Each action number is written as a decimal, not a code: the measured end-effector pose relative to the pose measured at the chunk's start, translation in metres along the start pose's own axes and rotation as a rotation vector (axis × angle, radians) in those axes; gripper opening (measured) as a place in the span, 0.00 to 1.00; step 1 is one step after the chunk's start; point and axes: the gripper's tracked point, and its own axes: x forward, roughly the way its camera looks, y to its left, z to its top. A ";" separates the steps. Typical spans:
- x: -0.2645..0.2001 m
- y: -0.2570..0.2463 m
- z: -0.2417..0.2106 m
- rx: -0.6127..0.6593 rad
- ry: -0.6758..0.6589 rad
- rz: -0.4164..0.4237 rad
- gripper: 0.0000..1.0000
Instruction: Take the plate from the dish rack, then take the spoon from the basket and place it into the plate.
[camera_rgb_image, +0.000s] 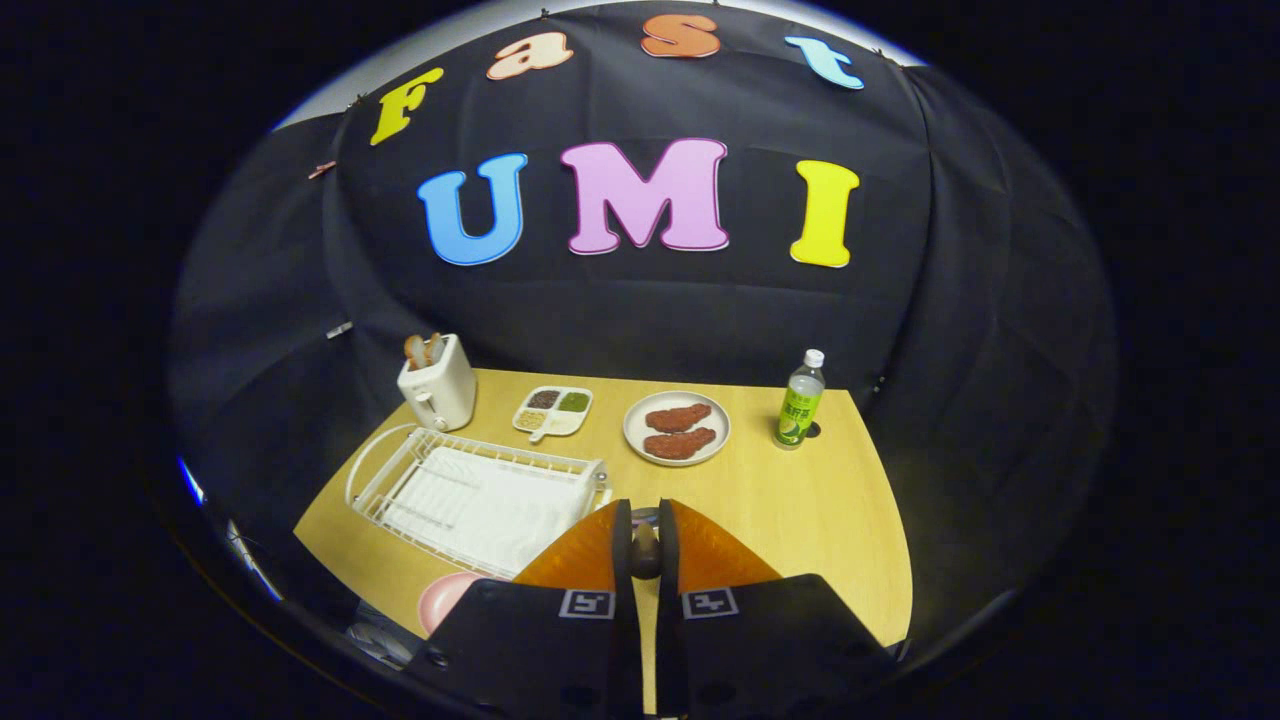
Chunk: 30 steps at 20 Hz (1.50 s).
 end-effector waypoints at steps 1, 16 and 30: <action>-0.008 0.015 -0.003 -0.007 0.008 0.029 0.10; 0.040 0.205 -0.192 -0.157 0.249 0.356 0.10; 0.054 0.174 -0.275 -0.325 0.425 0.362 0.19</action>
